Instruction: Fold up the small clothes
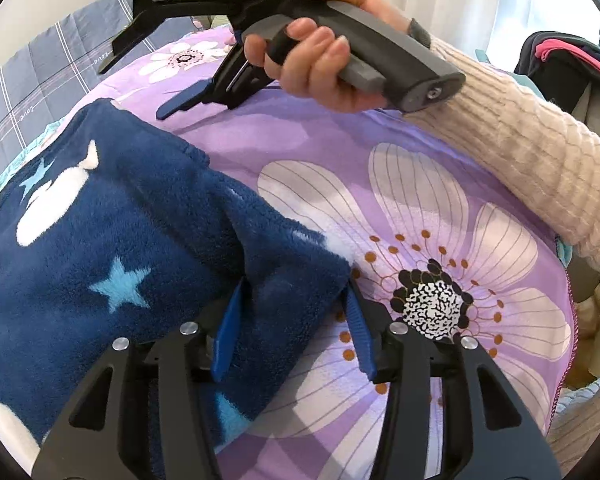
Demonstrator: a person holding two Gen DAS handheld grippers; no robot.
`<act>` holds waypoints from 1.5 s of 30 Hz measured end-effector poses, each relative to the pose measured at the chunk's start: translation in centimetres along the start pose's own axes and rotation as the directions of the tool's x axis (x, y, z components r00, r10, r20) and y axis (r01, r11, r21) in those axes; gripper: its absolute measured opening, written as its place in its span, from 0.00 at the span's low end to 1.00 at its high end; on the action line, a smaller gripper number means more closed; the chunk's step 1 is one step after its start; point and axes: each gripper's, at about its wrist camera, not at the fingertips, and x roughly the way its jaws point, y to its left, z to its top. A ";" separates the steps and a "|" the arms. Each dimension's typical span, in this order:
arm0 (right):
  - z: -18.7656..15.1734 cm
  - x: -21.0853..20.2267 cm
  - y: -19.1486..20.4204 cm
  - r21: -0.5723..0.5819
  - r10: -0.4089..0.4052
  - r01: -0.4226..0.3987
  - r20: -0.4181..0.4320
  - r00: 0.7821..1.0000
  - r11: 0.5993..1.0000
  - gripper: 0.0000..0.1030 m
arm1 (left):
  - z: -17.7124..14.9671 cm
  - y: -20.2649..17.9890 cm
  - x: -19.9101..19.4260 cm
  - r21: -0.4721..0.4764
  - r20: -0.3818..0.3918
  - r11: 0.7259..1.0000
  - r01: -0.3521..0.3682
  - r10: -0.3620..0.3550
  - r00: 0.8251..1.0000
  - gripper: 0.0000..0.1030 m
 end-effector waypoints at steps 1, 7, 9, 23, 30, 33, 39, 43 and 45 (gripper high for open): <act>-0.2 0.5 0.5 -0.019 -0.017 0.017 -0.018 1.000 1.000 0.75 | 0.0 -0.3 0.1 0.004 -0.001 1.000 -0.005 0.005 1.000 0.47; -0.5 4.7 3.5 -0.204 -0.353 0.343 -0.011 0.936 0.917 0.17 | 0.4 -2.1 0.5 0.052 0.001 0.997 -0.052 0.052 0.999 0.47; -0.3 4.4 5.6 -0.181 -0.344 0.345 0.036 0.938 0.921 0.15 | 0.3 -2.2 0.4 0.054 0.013 0.997 -0.047 0.046 0.999 0.47; -1.5 0.7 3.4 -0.155 -0.399 0.417 0.133 0.907 0.896 0.43 | -0.2 -1.9 0.9 0.039 0.032 0.999 0.015 -0.016 0.999 0.49; -9.2 -1.3 7.4 -0.345 -0.373 0.383 0.098 0.923 0.857 0.34 | -1.3 -1.8 -1.3 0.007 0.100 1.000 0.025 -0.025 0.995 0.45; -11.8 0.1 6.6 -0.364 -0.529 0.540 0.139 0.837 0.759 0.30 | -3.5 -0.6 -4.6 -0.053 0.153 0.998 0.037 -0.029 0.988 0.40; -12.7 2.0 8.7 -0.338 -0.635 0.663 0.206 0.744 0.668 0.31 | -11.1 4.8 -12.9 -0.287 0.176 0.938 -0.195 0.251 0.952 0.41; -13.3 2.8 12.5 -0.304 -0.646 0.692 0.251 0.721 0.655 0.34 | -17.7 9.4 -18.7 -0.488 0.119 0.795 -0.362 0.471 0.874 0.42; -15.5 4.4 16.2 -0.417 -0.598 0.658 0.284 0.749 0.627 0.38 | -21.3 11.1 -21.0 -0.575 0.076 0.713 -0.401 0.534 0.842 0.42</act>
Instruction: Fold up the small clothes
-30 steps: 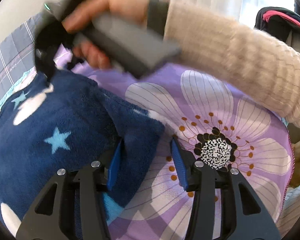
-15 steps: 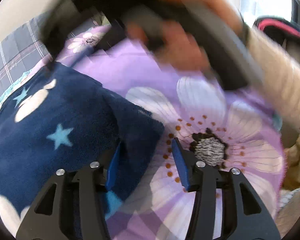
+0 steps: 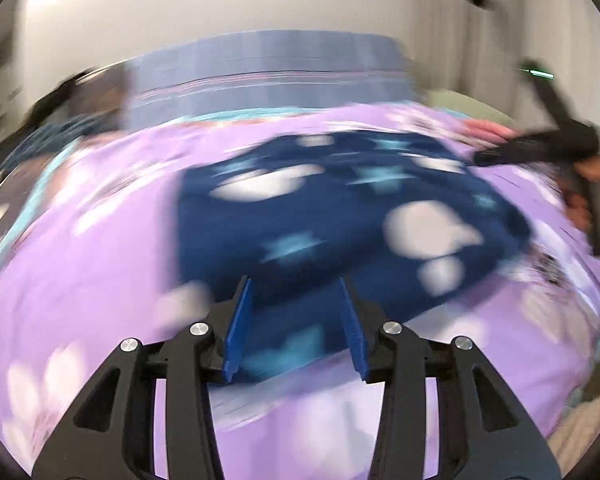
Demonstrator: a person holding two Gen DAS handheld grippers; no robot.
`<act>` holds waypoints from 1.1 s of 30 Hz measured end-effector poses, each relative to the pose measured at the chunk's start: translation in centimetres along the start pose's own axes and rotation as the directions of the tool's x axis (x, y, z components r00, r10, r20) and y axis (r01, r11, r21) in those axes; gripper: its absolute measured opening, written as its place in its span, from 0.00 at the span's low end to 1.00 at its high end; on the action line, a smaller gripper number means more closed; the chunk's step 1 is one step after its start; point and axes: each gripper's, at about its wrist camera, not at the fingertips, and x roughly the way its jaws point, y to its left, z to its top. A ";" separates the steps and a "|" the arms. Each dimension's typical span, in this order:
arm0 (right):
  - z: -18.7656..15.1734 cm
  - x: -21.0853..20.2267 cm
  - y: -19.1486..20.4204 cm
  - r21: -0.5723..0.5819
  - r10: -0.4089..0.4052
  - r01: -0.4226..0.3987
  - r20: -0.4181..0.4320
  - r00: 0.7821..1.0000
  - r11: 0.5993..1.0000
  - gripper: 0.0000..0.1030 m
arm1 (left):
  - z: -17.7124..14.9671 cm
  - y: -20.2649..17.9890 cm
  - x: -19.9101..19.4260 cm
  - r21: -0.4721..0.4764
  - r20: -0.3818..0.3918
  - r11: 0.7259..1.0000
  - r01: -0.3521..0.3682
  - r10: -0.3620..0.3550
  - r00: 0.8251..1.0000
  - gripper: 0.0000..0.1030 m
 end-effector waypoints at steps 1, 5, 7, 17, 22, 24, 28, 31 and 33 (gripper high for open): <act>-0.4 -0.5 2.1 -0.063 0.009 -0.008 0.017 1.000 0.998 0.42 | -0.4 1.4 -0.4 -0.030 -0.002 0.999 -0.020 0.020 1.000 0.42; -3.3 -0.9 12.2 -0.353 0.124 -0.113 0.009 0.992 0.929 0.52 | -2.4 6.3 -1.4 -0.156 0.018 0.988 0.014 -0.012 1.000 0.42; -5.0 -0.3 16.7 -0.445 0.172 -0.166 -0.028 0.985 0.880 0.54 | -3.0 6.3 -1.3 -0.169 0.029 0.983 0.069 -0.065 0.997 0.41; -6.5 2.5 24.1 -0.505 0.183 -0.217 -0.117 0.976 0.835 0.60 | -2.6 6.4 1.9 -0.137 -0.007 0.955 0.263 -0.266 0.964 0.41; -6.6 2.6 23.3 -0.492 0.144 -0.178 -0.106 0.984 0.852 0.66 | -1.4 6.8 2.4 -0.162 0.022 0.888 0.431 -0.433 0.901 0.25; -6.5 2.8 23.1 -0.489 0.135 -0.169 -0.105 0.985 0.856 0.66 | -1.4 6.3 1.2 -0.129 0.047 0.869 0.478 -0.476 0.878 0.23; -6.7 3.3 23.6 -0.510 0.141 -0.183 -0.120 0.983 0.841 0.68 | -2.6 6.1 1.5 -0.126 0.016 0.880 0.458 -0.459 0.888 0.23; -7.5 3.7 25.0 -0.568 0.140 -0.178 -0.111 0.984 0.804 0.68 | -3.7 8.2 3.6 -0.247 -0.038 0.890 0.384 -0.405 0.913 0.23; -8.7 3.9 26.5 -0.633 0.139 -0.168 -0.095 0.986 0.756 0.68 | -3.8 9.4 4.1 -0.304 -0.024 0.862 0.407 -0.434 0.901 0.24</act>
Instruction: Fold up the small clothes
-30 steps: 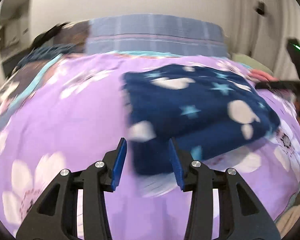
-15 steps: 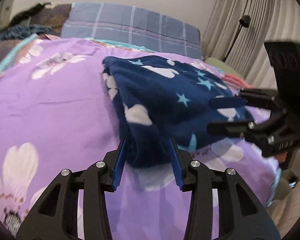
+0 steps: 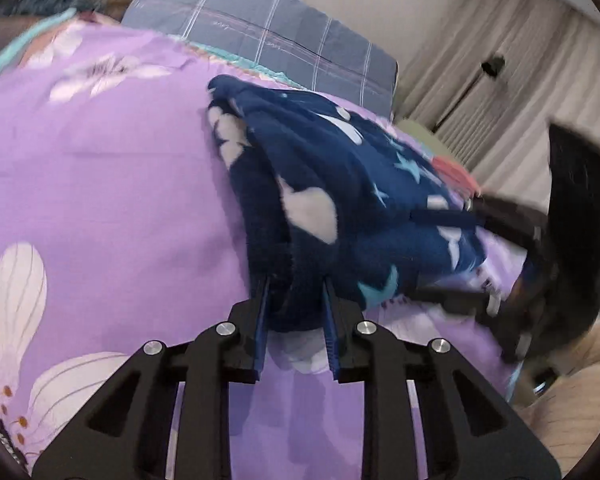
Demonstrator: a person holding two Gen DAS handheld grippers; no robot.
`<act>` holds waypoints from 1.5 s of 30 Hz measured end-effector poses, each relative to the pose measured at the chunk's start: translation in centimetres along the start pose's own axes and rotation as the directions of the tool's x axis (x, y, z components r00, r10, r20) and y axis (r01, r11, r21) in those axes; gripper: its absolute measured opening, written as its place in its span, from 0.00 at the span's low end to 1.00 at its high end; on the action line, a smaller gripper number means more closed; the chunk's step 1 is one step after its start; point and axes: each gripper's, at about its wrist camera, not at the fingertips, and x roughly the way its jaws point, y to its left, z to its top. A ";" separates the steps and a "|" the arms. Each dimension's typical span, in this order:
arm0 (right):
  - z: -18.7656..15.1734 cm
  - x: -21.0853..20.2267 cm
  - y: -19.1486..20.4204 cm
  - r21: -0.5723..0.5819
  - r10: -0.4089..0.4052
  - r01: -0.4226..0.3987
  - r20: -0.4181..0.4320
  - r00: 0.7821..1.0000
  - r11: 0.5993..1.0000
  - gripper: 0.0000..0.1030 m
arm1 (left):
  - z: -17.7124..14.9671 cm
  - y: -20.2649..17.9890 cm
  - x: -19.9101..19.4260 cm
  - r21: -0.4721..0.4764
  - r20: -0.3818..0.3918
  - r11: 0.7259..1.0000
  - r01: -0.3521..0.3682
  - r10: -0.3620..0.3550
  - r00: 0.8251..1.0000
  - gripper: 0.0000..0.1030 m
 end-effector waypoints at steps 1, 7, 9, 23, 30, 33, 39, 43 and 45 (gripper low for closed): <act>-0.1 0.2 0.7 -0.032 0.000 0.000 0.000 1.000 0.999 0.68 | 0.0 0.0 -0.1 0.003 0.003 1.000 0.005 -0.005 1.000 0.24; -0.8 1.8 4.3 -0.211 -0.079 0.083 0.027 0.996 0.974 0.68 | -0.1 -1.4 -0.5 0.074 -0.006 0.997 0.025 -0.025 1.000 0.09; -0.9 2.0 4.8 -0.239 -0.110 0.119 0.052 0.993 0.964 0.68 | -0.1 -1.9 -1.8 0.075 0.020 0.996 0.056 -0.057 0.998 0.05; -1.6 5.5 8.5 -0.447 -0.323 0.416 0.272 0.906 0.792 0.36 | 4.1 2.8 -1.9 0.021 0.027 0.994 -0.103 0.102 0.994 0.40; -1.7 5.3 8.1 -0.442 -0.293 0.395 0.284 0.913 0.805 0.16 | 10.3 7.2 6.7 -0.041 -0.117 0.999 0.005 -0.010 0.993 0.41; -1.2 5.0 7.5 -0.422 -0.280 0.384 0.287 0.916 0.821 0.16 | 12.2 8.1 8.5 -0.113 -0.101 0.991 0.078 -0.089 0.991 0.41; -0.4 4.6 6.7 -0.391 -0.241 0.332 0.263 0.934 0.858 0.13 | 14.4 7.9 9.7 -0.150 -0.026 0.985 0.084 -0.089 0.996 0.10; 0.2 3.5 6.6 -0.363 -0.187 0.268 0.242 0.952 0.892 0.12 | 14.0 6.4 9.1 -0.050 0.014 0.999 0.002 -0.002 1.000 0.09; -0.2 4.4 7.1 -0.391 -0.175 0.244 0.205 0.963 0.887 0.12 | 13.1 8.3 10.8 -0.126 -0.039 0.992 -0.008 0.003 0.999 0.09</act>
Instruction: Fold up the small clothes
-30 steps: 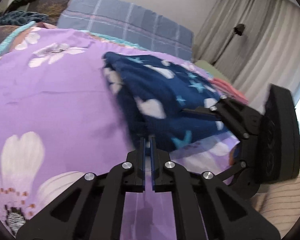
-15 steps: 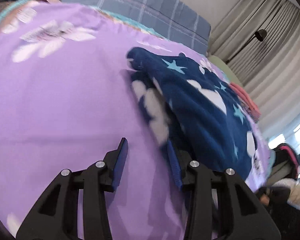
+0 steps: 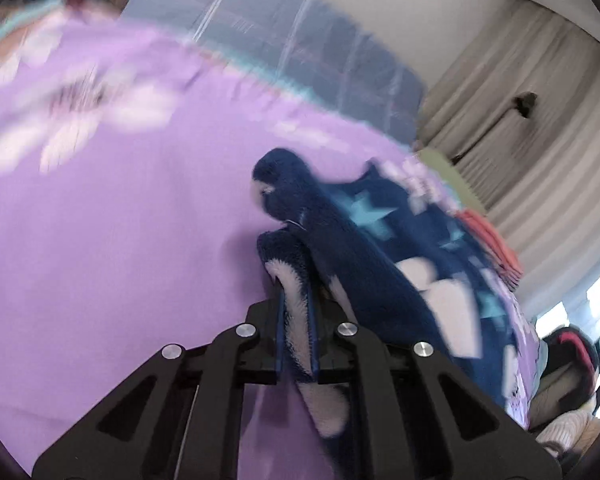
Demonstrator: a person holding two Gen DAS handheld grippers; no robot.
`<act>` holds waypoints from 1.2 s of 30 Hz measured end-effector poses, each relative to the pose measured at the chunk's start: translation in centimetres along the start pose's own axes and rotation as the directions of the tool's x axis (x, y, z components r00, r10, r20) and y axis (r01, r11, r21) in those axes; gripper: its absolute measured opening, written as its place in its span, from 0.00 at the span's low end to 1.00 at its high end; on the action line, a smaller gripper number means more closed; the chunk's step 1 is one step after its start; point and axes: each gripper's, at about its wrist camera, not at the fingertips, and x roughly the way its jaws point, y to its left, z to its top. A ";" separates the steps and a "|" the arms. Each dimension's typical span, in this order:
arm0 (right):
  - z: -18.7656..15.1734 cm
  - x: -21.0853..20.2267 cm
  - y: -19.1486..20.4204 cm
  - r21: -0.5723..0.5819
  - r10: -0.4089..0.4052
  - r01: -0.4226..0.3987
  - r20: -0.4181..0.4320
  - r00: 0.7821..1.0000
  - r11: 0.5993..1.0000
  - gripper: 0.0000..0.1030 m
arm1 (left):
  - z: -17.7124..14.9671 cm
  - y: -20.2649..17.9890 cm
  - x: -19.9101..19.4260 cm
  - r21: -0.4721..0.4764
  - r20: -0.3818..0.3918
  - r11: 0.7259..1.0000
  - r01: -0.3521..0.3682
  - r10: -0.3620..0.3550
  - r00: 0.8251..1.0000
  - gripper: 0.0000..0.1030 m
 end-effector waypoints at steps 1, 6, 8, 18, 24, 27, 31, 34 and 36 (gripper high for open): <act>-0.4 0.7 0.5 -0.018 0.009 -0.009 -0.018 1.000 1.000 0.12 | -0.1 1.3 0.2 -0.068 -0.006 0.996 0.052 -0.052 0.999 0.09; -0.7 0.8 2.3 -0.067 -0.028 0.027 -0.026 0.999 0.997 0.12 | 0.2 1.7 -1.9 -0.094 0.060 0.994 0.053 -0.047 0.997 0.11; -0.9 0.9 1.9 -0.048 -0.010 0.009 -0.029 1.000 0.999 0.13 | 0.3 0.7 -3.4 -0.054 0.071 0.996 0.065 -0.061 0.996 0.20; -1.1 1.2 1.7 -0.035 -0.003 0.002 -0.028 1.000 0.999 0.17 | -0.5 0.2 -4.1 -0.083 0.046 0.983 0.163 -0.159 0.986 0.56; -0.9 1.2 2.4 -0.042 -0.013 0.012 -0.029 0.999 0.999 0.18 | -0.1 0.1 -0.5 -0.068 0.000 0.995 0.079 -0.079 0.997 0.33; -0.8 1.0 2.8 -0.043 -0.017 0.016 -0.030 0.999 0.999 0.18 | 0.2 0.7 0.1 -0.082 0.005 0.994 0.069 -0.069 0.998 0.31; -0.9 0.8 3.3 -0.046 -0.023 0.022 -0.028 0.999 0.999 0.18 | -0.2 0.7 -0.5 -0.078 0.033 0.995 0.056 -0.054 0.998 0.30; -0.9 0.7 3.5 -0.046 -0.026 0.024 -0.030 0.999 0.999 0.18 | -0.4 0.7 -0.7 -0.076 0.042 0.996 0.047 -0.044 0.998 0.30; -1.0 0.7 3.3 -0.035 -0.019 0.018 -0.032 0.999 0.999 0.18 | -0.3 0.5 -0.7 -0.068 0.041 0.997 0.034 -0.031 0.999 0.30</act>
